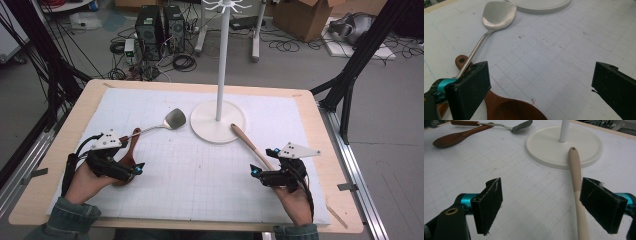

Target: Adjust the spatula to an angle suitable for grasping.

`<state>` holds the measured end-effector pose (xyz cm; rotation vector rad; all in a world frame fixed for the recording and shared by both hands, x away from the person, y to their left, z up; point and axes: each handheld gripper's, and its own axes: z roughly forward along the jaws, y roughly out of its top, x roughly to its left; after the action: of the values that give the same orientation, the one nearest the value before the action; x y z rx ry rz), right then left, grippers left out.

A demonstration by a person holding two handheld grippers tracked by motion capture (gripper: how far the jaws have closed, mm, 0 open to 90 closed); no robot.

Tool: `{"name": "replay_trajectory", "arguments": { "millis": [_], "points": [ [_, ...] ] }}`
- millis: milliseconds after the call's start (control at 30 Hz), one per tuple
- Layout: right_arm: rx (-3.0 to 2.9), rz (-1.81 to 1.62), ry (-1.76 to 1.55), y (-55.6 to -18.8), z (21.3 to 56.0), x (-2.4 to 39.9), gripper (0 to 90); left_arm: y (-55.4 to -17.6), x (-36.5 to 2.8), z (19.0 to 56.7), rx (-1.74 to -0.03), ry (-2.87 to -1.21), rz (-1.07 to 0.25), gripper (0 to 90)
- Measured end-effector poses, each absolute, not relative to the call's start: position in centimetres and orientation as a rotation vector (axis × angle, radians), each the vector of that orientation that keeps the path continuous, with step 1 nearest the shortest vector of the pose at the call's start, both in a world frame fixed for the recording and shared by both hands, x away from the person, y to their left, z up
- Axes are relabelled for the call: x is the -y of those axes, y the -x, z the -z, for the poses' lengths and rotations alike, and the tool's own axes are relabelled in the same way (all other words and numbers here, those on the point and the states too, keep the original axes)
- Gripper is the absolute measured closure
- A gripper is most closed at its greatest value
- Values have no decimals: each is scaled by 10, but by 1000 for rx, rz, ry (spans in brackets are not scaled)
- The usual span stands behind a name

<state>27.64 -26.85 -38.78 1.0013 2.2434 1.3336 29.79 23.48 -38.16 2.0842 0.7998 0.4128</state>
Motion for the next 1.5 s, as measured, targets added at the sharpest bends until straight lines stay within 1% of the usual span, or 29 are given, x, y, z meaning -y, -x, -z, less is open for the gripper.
{"name": "replay_trajectory", "arguments": {
  "millis": [1033,1067,1133,1233,1300,1333,1400,1500],
  "points": [
    [-2268,-1330,-997,-275,390,263,177,-296,-244,379,-805,-2068,-417,24],
    [-2271,-1331,-996,-275,390,263,177,-297,-246,379,-798,-2072,-420,31],
    [-2272,-1328,-993,-276,389,263,176,-299,-250,378,-782,-2068,-426,81],
    [-2268,-1335,-994,-276,389,264,177,-301,-255,378,-791,-2069,-445,98],
    [-2268,-1331,-989,-275,388,264,176,-305,-261,377,-795,-2066,-454,139],
    [-2268,-1333,-989,-275,388,264,177,-307,-265,377,-796,-2065,-457,139],
    [-2268,-1334,-990,-275,388,264,177,-315,-277,375,-819,-2064,-469,168],
    [-2275,-1330,-988,-275,388,262,177,-321,-284,374,-824,-2056,-474,223]
  ]
}}
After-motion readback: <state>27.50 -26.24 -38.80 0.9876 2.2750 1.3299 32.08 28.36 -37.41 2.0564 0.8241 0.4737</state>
